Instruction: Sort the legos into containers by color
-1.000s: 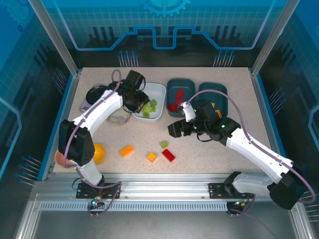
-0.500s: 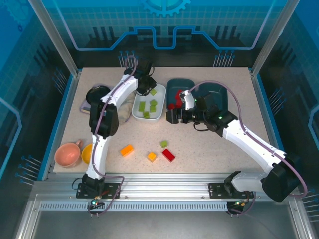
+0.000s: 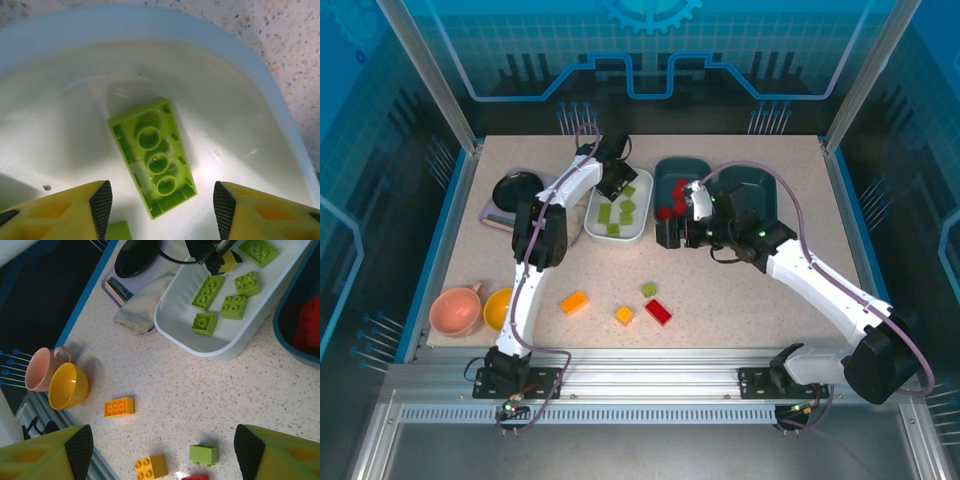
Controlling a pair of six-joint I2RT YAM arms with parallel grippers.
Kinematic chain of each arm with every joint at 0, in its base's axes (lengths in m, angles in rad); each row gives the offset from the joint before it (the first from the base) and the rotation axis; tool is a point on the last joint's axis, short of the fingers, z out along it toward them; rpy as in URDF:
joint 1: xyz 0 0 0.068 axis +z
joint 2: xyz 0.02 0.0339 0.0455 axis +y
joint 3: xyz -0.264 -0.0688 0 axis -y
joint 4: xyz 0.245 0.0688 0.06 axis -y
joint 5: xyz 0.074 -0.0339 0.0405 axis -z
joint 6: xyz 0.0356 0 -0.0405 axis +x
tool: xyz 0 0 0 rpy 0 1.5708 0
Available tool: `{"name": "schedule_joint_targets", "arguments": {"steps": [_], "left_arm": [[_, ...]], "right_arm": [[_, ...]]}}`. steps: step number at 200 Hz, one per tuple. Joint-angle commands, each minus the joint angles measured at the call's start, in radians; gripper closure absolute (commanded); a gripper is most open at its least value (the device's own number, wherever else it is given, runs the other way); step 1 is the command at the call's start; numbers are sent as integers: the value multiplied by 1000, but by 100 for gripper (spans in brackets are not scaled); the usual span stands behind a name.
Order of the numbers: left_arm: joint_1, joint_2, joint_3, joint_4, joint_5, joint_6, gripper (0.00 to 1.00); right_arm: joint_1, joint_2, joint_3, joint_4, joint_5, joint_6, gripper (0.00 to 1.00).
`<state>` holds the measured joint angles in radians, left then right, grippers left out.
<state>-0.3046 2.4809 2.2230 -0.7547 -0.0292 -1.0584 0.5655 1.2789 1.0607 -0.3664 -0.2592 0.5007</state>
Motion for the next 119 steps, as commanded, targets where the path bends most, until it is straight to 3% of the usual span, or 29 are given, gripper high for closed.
{"name": "schedule_joint_targets", "arguments": {"steps": [1,42,68,119], "left_arm": [[0,-107,34,-38,32,-5,38],[-1,-417,-173,-80,10,15,33],[8,-693,-458,-120,-29,21,31],[12,-1287,-991,-225,-125,-62,29]], "right_arm": [[34,31,30,-66,50,-109,23],[175,109,48,-54,81,-315,22],[293,214,117,-88,106,-486,19],[470,492,289,-151,207,-679,13]]}}
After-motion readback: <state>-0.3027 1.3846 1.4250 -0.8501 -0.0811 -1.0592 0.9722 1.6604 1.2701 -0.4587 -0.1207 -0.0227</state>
